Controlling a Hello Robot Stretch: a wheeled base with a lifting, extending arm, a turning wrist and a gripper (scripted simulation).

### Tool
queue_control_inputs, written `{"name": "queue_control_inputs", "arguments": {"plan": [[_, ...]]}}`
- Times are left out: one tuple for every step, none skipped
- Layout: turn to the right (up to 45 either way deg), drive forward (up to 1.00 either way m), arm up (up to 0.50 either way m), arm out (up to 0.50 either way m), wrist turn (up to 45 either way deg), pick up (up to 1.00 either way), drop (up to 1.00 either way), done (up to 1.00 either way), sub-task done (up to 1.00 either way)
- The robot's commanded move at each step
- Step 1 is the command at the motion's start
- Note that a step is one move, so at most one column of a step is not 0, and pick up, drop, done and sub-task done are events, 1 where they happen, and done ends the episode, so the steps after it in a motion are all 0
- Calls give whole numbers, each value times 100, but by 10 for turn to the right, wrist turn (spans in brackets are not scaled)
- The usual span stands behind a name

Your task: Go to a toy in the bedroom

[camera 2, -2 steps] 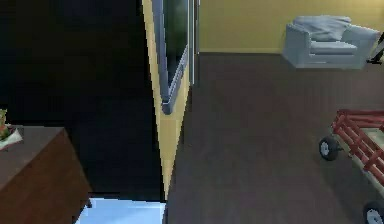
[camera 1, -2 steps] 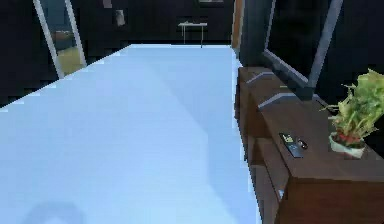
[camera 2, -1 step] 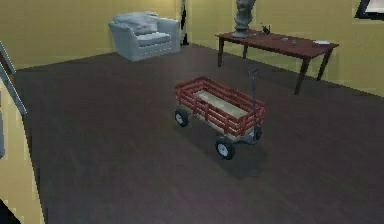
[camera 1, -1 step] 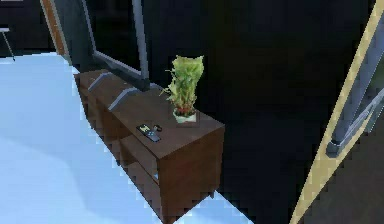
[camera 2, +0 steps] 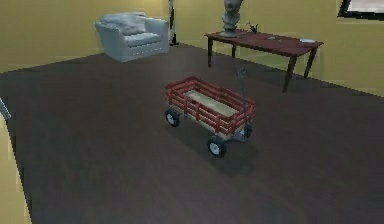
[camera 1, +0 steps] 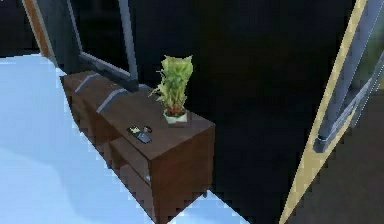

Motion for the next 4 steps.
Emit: {"name": "queue_control_inputs", "arguments": {"plan": [[0,20,0,0,0,0,0,0,0],[-450,0,0,0,0,0,0,0,0],[-450,0,0,0,0,0,0,0,0],[-150,0,0,0,0,0,0,0,0]]}}
